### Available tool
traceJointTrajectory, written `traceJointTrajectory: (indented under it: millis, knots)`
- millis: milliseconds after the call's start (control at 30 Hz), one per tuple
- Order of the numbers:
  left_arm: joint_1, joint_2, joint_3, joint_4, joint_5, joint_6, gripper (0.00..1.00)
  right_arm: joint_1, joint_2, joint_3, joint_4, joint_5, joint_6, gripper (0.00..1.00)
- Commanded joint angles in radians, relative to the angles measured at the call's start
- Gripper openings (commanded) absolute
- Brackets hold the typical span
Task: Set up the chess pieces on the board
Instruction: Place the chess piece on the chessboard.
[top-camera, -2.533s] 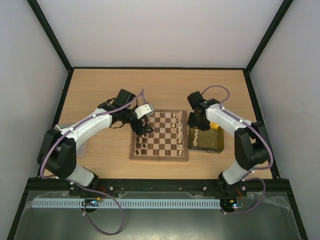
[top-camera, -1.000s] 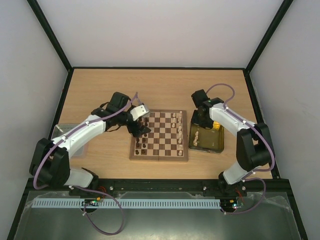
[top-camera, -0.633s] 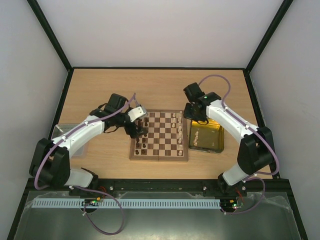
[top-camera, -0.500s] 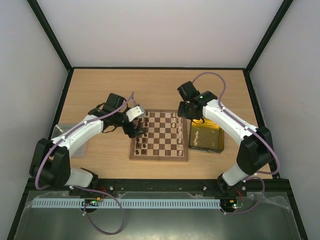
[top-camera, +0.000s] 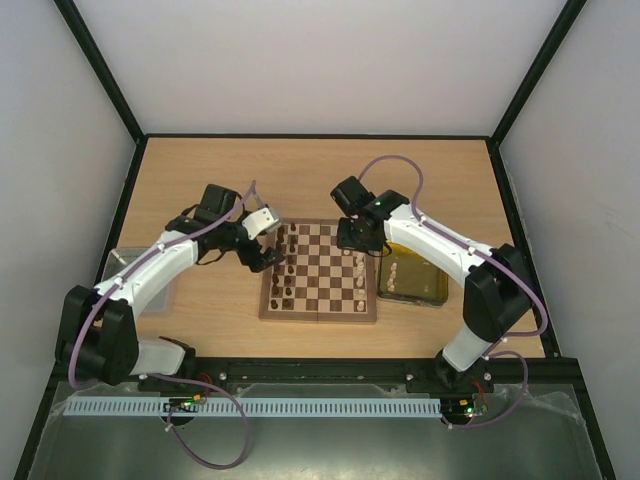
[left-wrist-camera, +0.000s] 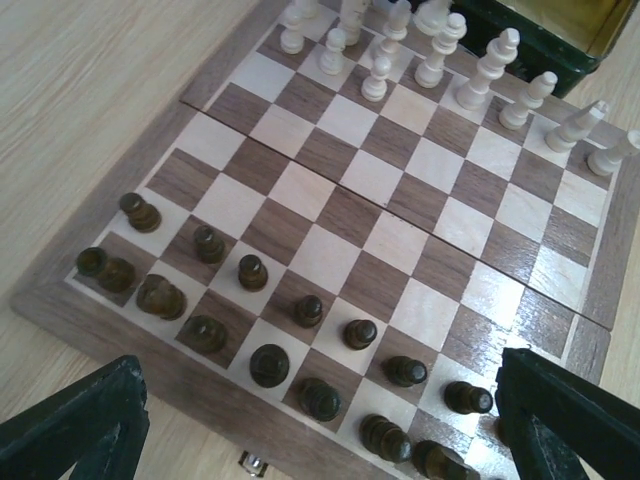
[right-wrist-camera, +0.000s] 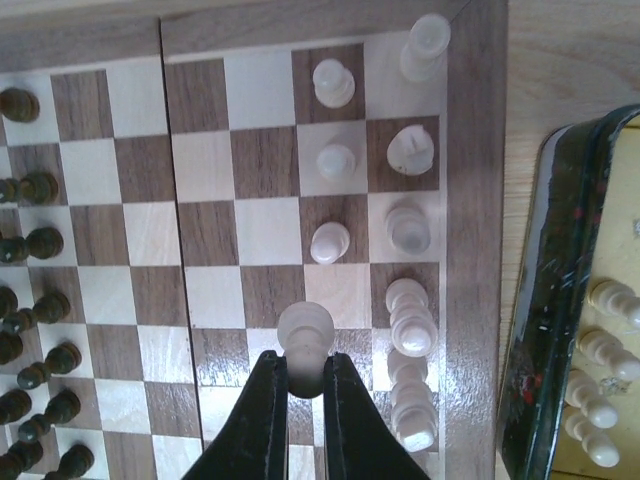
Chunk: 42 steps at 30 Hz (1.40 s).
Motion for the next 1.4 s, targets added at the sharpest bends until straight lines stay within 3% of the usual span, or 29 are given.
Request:
traceJointTrajectory:
  millis: [0,533,1367]
  knots:
    - [0.027,-0.02,-0.019,0.014,0.015,-0.011,0.94,0.019,0.015,-0.03,-0.007,-0.006,0.014,0.02]
    - [0.108,-0.029,-0.019,-0.016,0.065,0.007,0.93,0.025,0.074,-0.088,0.054,-0.044,-0.004,0.02]
    - [0.128,-0.029,-0.019,-0.023,0.096,0.014,0.93,0.021,0.145,-0.043,0.052,-0.006,-0.026,0.02]
